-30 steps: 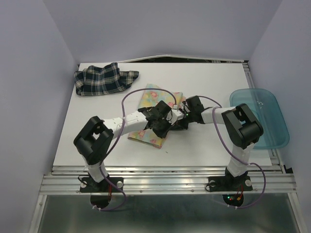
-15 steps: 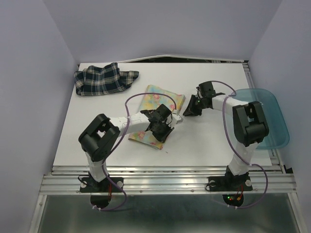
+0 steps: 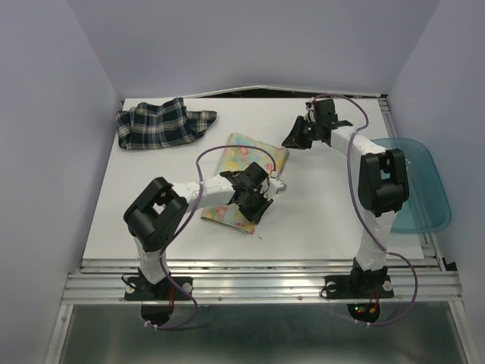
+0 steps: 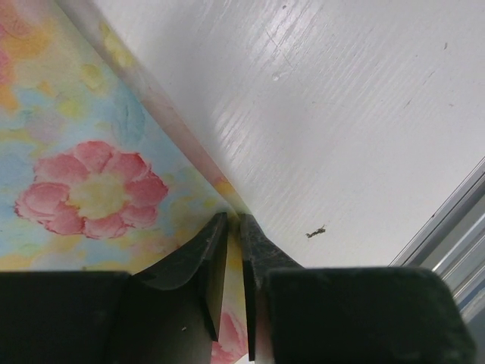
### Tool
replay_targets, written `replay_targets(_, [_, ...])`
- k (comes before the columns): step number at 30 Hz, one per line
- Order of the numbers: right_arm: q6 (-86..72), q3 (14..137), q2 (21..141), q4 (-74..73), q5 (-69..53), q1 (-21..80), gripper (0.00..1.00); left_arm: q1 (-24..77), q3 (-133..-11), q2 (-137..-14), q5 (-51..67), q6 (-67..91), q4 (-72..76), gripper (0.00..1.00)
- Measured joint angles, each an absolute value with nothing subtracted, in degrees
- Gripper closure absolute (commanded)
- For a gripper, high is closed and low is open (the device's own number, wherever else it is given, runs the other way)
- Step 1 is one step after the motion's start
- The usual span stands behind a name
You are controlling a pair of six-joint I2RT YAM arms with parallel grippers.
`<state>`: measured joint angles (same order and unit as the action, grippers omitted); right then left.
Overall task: Fold and stack the skirts
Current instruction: Fold the skirt
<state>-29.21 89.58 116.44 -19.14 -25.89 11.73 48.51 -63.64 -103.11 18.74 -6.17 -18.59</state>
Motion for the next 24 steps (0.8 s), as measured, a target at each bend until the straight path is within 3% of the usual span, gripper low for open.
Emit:
replay_targets(10, [-28.84,89.06,124.55,-17.52,-31.73,11.73,0.8,48.49,-67.46,-103.83,20.32,-6.13,-19.22,0.51])
replay_targets(14, [-26.57,91.2,128.38,-18.17,-34.39,11.44,0.78,48.49,-68.99,-101.01,21.43,-6.7,-18.92,0.32])
replay_targets(17, [-22.63,97.3,130.1,-21.89,-33.28,11.73,0.69,48.49,-69.08,-95.68,20.16,-7.99,-19.07,0.23])
replay_targets(18, [-22.02,98.48,130.21,-22.44,-33.08,11.75,0.63,48.14,-69.08,-93.41,19.4,-8.58,-19.16,0.21])
replay_targets(19, [-21.02,99.83,130.21,-23.09,-32.88,11.92,0.5,47.94,-69.08,-91.55,18.72,-9.26,-19.2,0.21])
replay_targets(20, [-20.4,100.99,129.69,-23.86,-32.82,12.1,0.46,47.46,-68.99,-88.4,17.82,-10.09,-19.35,0.21])
replay_targets(24, [-18.96,100.97,124.55,-26.65,-32.53,12.51,0.41,44.62,-65.49,-78.17,13.78,-15.18,-19.05,0.22])
